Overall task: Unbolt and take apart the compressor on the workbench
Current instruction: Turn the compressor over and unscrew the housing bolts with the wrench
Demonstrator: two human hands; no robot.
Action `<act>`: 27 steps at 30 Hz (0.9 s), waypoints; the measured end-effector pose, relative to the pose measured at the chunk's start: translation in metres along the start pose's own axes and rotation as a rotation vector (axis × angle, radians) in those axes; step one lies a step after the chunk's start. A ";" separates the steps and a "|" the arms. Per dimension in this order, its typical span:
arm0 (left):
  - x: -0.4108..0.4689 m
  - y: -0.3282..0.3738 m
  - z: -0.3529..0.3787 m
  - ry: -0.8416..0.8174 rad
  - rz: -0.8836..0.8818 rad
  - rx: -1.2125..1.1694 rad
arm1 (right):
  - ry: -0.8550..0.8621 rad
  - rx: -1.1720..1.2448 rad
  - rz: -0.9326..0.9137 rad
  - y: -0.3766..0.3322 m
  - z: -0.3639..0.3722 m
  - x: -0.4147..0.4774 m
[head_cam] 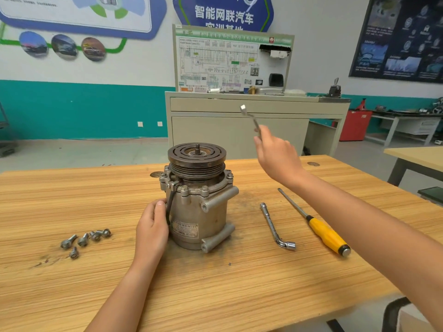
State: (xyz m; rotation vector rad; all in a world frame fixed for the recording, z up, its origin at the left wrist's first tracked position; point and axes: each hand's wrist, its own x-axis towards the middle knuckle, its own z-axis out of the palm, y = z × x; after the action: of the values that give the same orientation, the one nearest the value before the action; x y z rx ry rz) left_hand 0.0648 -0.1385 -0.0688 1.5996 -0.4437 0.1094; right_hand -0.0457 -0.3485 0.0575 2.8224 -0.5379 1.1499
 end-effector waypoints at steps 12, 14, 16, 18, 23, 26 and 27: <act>-0.001 0.001 0.002 0.009 0.004 0.003 | -0.409 -0.353 -0.095 -0.028 -0.040 -0.058; -0.001 0.001 0.002 0.011 0.008 0.002 | -0.396 -0.420 -0.134 -0.034 -0.043 -0.055; 0.000 0.000 0.002 0.012 -0.001 -0.008 | -0.412 -0.511 -0.197 -0.042 -0.046 -0.055; 0.000 0.000 0.002 0.010 -0.005 -0.011 | -0.462 -0.598 -0.237 -0.052 -0.048 -0.056; -0.001 0.002 0.002 0.003 -0.005 -0.030 | -0.525 -0.736 -0.363 -0.059 -0.055 -0.048; -0.001 0.002 0.002 0.002 -0.001 -0.034 | -0.536 -0.772 -0.389 -0.050 -0.057 -0.039; -0.001 0.001 0.002 0.004 0.004 -0.032 | -0.540 -0.781 -0.375 -0.045 -0.056 -0.036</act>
State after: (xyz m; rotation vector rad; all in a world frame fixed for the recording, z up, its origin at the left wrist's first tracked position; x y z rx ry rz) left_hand 0.0630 -0.1402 -0.0681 1.5671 -0.4435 0.1084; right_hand -0.0921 -0.2859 0.0771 2.3303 -0.3392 0.0488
